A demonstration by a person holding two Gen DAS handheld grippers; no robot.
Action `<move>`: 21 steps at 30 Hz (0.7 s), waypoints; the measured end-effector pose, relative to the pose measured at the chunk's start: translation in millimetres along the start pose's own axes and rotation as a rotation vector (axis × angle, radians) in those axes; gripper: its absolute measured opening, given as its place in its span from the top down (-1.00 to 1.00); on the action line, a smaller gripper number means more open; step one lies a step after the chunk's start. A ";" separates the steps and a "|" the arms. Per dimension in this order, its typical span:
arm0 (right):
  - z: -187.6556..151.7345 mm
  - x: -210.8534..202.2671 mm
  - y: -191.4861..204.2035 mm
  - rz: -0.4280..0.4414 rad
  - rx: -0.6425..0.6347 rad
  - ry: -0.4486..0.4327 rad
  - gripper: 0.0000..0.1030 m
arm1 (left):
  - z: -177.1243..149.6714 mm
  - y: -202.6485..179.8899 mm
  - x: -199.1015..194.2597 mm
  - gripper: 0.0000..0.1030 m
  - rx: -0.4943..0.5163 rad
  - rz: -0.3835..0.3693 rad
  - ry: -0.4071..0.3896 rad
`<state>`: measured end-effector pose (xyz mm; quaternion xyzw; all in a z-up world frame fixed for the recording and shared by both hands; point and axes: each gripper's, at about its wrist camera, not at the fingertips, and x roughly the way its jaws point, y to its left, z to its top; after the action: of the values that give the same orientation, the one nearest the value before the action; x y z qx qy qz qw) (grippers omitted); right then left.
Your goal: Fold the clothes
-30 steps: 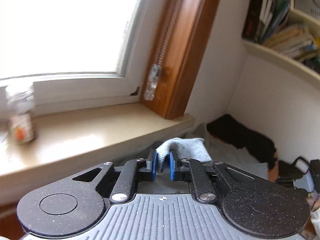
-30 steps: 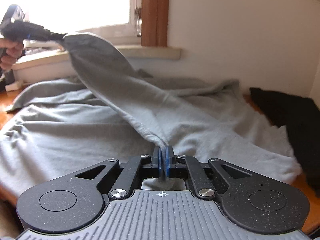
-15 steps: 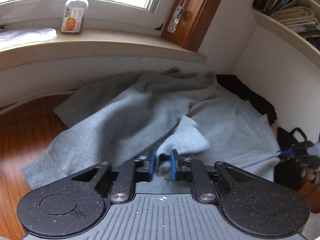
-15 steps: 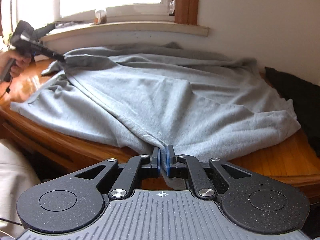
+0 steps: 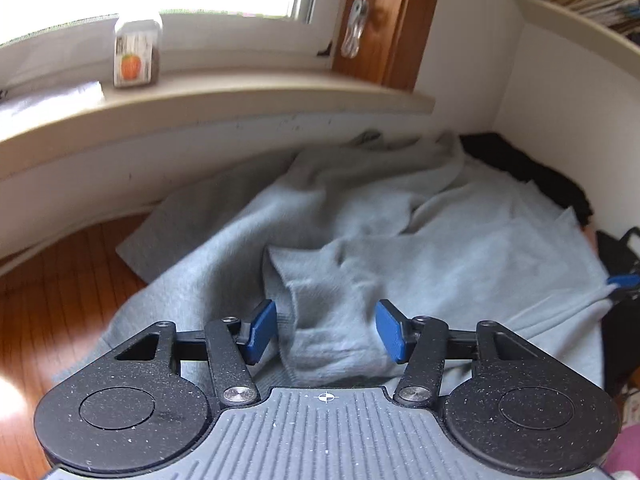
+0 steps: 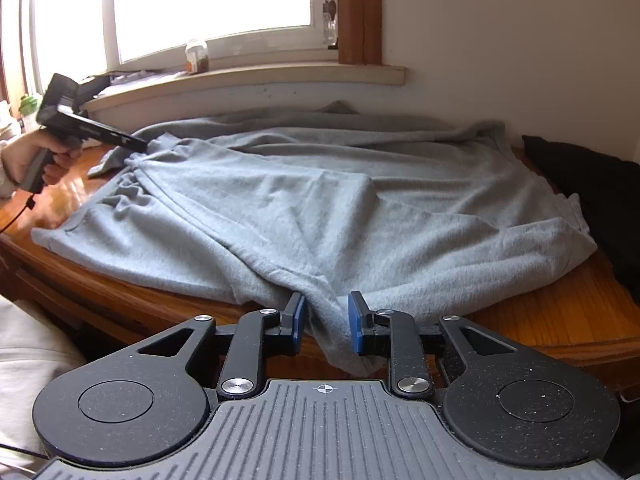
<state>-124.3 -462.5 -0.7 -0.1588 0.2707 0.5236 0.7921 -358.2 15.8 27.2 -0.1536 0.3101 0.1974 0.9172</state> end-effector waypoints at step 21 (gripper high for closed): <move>17.2 -26.4 9.1 -0.196 -0.028 -0.057 0.88 | -14.1 -116.5 11.0 -0.36 0.217 -0.210 -0.038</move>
<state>-136.2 -469.3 29.1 -0.1807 0.2239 0.4519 0.8444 -304.1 -88.9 28.1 -0.0813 0.2945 0.0687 0.9497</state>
